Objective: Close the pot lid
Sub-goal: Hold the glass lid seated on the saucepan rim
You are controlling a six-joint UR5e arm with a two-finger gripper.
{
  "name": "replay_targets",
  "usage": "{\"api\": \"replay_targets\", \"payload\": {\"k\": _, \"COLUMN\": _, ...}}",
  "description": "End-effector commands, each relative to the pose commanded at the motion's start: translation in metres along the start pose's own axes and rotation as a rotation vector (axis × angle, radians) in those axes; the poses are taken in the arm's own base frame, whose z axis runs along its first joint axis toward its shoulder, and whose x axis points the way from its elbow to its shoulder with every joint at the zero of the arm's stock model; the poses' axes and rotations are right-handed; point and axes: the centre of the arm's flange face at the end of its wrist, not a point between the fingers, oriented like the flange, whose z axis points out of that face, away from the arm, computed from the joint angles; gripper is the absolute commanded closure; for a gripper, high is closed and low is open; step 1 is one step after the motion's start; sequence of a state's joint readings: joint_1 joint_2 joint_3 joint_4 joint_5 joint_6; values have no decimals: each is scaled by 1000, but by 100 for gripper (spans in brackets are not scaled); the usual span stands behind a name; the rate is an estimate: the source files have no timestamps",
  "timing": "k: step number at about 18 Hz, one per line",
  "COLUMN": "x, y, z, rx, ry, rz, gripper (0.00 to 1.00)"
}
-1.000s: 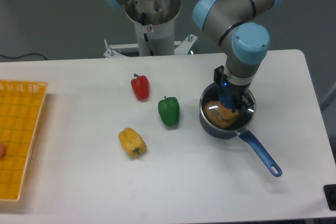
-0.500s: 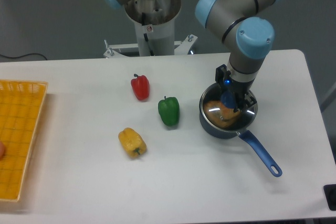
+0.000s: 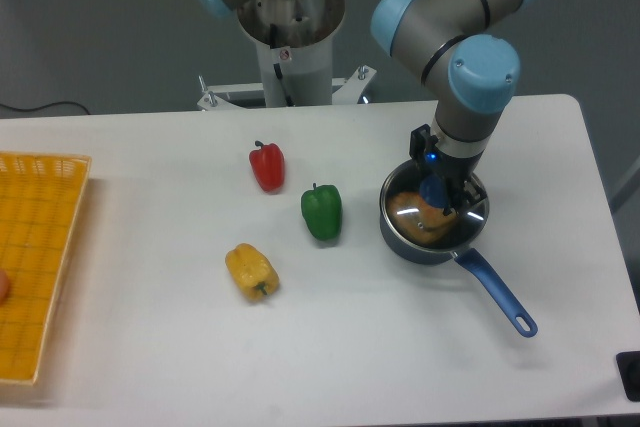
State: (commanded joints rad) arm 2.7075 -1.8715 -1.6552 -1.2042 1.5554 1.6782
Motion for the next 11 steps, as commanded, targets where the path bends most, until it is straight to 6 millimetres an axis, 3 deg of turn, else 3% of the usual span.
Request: {"api": "replay_targets", "payload": {"k": 11, "x": 2, "y": 9, "z": 6, "rx": -3, "ry": 13, "rz": 27, "gripper": 45}}
